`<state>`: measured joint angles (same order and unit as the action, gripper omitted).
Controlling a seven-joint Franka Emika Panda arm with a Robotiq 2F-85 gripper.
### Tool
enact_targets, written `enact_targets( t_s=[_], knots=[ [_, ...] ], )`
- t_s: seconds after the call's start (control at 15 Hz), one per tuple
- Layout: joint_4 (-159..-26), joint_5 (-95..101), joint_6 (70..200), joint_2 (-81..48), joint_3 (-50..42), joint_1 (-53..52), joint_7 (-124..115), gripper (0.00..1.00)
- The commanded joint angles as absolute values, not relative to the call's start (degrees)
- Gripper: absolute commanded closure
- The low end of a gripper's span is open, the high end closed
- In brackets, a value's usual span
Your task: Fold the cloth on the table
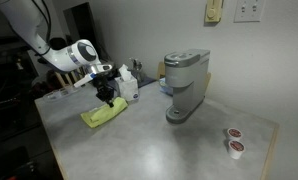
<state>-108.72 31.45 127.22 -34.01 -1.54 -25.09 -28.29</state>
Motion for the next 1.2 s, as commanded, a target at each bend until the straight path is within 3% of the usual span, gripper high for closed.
enact_targets(
  t_s=[0.0,0.53,1.13],
  knots=[
    [-109.66,39.55,122.61,-32.98,-4.18,-28.85,-36.33,0.99],
    [-109.00,39.39,118.89,-32.54,1.92,-26.19,-39.35,0.99],
    [-109.11,31.46,126.83,-30.75,5.33,-22.00,-34.25,0.99]
  ],
)
